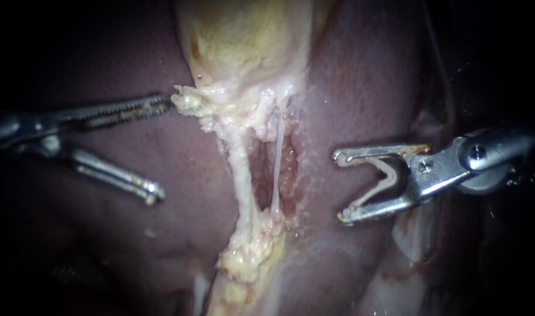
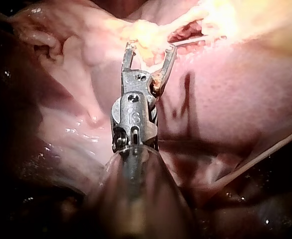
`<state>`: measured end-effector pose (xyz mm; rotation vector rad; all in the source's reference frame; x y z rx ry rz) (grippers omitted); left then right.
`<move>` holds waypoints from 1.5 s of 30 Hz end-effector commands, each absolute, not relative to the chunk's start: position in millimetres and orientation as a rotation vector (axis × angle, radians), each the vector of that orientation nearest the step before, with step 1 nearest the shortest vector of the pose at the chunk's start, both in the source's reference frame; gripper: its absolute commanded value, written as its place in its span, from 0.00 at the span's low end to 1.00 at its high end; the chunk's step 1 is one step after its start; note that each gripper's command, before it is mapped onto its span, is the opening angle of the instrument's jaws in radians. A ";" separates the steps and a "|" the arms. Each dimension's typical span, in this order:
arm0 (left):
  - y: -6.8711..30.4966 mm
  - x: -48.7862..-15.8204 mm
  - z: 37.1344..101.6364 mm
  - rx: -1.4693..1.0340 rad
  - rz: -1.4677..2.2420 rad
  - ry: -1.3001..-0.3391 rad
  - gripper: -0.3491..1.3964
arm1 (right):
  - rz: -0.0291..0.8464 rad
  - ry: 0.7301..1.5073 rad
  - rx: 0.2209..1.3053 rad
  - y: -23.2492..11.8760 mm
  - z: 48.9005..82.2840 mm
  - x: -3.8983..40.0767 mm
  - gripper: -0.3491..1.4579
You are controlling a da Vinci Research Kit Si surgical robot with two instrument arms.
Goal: Grabbing gallbladder
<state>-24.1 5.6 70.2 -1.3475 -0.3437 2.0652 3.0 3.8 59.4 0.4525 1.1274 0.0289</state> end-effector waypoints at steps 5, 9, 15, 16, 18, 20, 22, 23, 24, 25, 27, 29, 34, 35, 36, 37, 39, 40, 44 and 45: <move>6.6 -24.7 69.5 -1.340 2.021 -0.295 0.74 | 0.029 1.127 0.452 3.7 59.5 3.1 0.47; 6.7 -26.0 69.8 -1.353 2.021 -0.307 0.69 | 0.029 1.127 0.452 3.7 59.5 3.1 0.47; 5.8 -28.3 70.6 -1.376 2.025 -0.335 0.56 | 0.030 1.127 0.451 3.8 59.6 3.2 0.47; 5.7 -28.5 70.8 -1.378 2.026 -0.337 0.53 | 0.030 1.127 0.451 3.8 59.6 3.2 0.47; 5.5 -28.8 71.1 -1.374 2.017 -0.340 0.48 | 0.030 1.127 0.451 3.8 59.6 3.2 0.47; 5.4 -29.0 71.4 -1.370 2.009 -0.347 0.45 | 0.030 1.127 0.451 3.7 59.6 3.2 0.47; 5.4 -29.1 71.7 -1.368 2.004 -0.350 0.38 | 0.030 1.127 0.451 3.8 59.6 3.2 0.47; 5.4 -29.1 71.7 -1.366 1.999 -0.353 0.34 | 0.030 1.127 0.451 3.8 59.6 3.2 0.47; 5.5 -29.1 71.7 -1.366 1.999 -0.354 0.28 | 0.035 1.125 0.454 3.8 59.6 3.3 0.47; 5.5 -29.1 71.7 -1.364 1.994 -0.358 0.23 | 0.035 1.125 0.455 3.8 59.6 3.3 0.47; 5.6 -28.9 71.6 -1.356 1.979 -0.371 0.20 | 0.035 1.125 0.454 3.8 59.6 3.3 0.47; 5.8 -28.7 71.4 -1.343 1.949 -0.398 0.08 | 0.035 1.125 0.454 3.8 59.7 3.3 0.47; 6.1 -28.3 71.0 -1.311 1.925 -0.374 0.00 | 0.035 1.125 0.454 3.8 59.7 3.3 0.47; 6.1 -28.1 70.9 -1.312 1.925 -0.375 0.00 | 0.035 1.125 0.454 3.8 59.7 3.3 0.47; 6.1 -28.0 70.9 -1.308 1.919 -0.376 0.00 | 0.035 1.125 0.454 3.8 59.7 3.3 0.47; 6.0 -27.9 70.8 -1.304 1.914 -0.377 0.00 | 0.035 1.125 0.454 3.8 59.7 3.3 0.47; 6.0 -27.5 70.4 -1.297 1.899 -0.390 0.00 | 0.035 1.125 0.455 3.8 59.7 3.3 0.47; 6.0 -27.3 70.1 -1.297 1.899 -0.393 0.00 | 0.035 1.125 0.455 3.8 59.6 3.2 0.47; 7.9 -25.9 67.7 -1.291 1.888 -0.414 0.00 | 0.035 1.125 0.455 3.8 59.6 3.2 0.47; 8.6 -25.4 67.0 -1.290 1.872 -0.413 0.00 | 0.035 1.125 0.455 3.8 59.6 3.2 0.47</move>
